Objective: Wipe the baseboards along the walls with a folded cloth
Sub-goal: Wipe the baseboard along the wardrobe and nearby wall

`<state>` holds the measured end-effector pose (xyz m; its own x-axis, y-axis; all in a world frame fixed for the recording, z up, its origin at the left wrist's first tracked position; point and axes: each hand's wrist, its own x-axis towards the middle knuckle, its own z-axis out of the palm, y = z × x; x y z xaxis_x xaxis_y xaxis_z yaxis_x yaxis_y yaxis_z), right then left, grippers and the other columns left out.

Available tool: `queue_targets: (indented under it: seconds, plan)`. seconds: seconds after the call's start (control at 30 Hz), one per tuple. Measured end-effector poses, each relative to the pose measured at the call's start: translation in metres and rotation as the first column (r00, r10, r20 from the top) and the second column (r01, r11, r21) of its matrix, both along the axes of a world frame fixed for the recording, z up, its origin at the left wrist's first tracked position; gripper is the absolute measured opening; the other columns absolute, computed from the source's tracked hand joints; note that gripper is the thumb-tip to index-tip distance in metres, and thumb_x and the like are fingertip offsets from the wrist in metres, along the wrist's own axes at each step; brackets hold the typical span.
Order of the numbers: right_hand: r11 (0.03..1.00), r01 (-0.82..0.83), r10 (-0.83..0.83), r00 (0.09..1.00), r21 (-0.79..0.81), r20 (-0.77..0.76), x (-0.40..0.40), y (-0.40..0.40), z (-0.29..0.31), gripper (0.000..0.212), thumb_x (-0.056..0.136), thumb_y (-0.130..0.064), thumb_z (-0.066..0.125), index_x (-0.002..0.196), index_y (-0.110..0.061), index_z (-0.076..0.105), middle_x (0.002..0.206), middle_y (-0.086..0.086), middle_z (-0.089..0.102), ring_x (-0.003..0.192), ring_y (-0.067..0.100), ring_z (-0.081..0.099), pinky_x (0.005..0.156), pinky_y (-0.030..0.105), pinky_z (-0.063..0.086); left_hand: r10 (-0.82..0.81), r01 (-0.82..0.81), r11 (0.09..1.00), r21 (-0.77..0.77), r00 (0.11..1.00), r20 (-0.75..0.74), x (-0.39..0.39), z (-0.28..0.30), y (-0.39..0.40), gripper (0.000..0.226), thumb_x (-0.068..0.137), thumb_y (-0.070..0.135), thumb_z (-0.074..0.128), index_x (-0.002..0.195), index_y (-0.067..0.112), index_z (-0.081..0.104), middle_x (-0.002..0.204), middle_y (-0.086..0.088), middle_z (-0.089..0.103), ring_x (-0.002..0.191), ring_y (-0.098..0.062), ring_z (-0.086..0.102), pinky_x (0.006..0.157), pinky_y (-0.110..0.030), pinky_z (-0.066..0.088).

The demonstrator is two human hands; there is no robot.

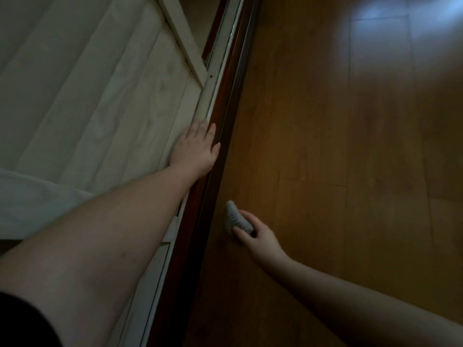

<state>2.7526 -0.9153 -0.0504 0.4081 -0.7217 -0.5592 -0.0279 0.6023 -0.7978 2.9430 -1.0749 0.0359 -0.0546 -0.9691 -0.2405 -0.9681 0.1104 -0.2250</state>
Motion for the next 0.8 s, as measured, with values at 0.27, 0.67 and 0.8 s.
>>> queue_targets:
  seconds: [0.27,0.67,0.8]
  plan:
    - [0.977,0.169,-0.174,0.984,-0.129,-0.028,-0.055,-0.063,-0.006,0.049,0.092,-0.024,0.066,0.136,-0.039,0.051,0.123,-0.017,0.06,0.099,-0.009,0.063,0.072,0.012,0.053,0.06,-0.062,0.998,0.004,0.933,-0.355,-0.011,-0.008,-0.068,0.061,0.106,0.037,0.032,0.158,0.012,0.012,0.165,-0.007,0.008,0.152,-0.021,0.004,0.121,-0.036,0.006]
    - [0.937,0.19,-0.211,0.977,-0.293,-0.04,-0.061,-0.172,-0.011,0.052,0.092,-0.025,0.067,0.14,-0.034,0.05,0.126,-0.016,0.06,0.106,-0.006,0.062,0.078,0.014,0.054,0.059,-0.083,0.978,-0.193,0.99,-0.125,-0.004,-0.041,-0.087,0.06,0.104,0.033,0.015,0.156,0.005,0.001,0.166,-0.009,-0.003,0.152,-0.018,-0.005,0.124,-0.035,0.002]
    - [0.919,0.198,-0.231,0.971,-0.34,-0.059,-0.053,-0.234,-0.012,0.054,0.091,-0.029,0.067,0.141,-0.037,0.048,0.127,-0.018,0.057,0.107,-0.006,0.061,0.079,0.016,0.054,0.035,-0.067,0.982,-0.179,0.984,-0.177,-0.002,-0.044,-0.09,0.059,0.103,0.029,0.016,0.157,0.008,0.0,0.166,-0.006,-0.004,0.152,-0.016,-0.004,0.124,-0.034,0.003]
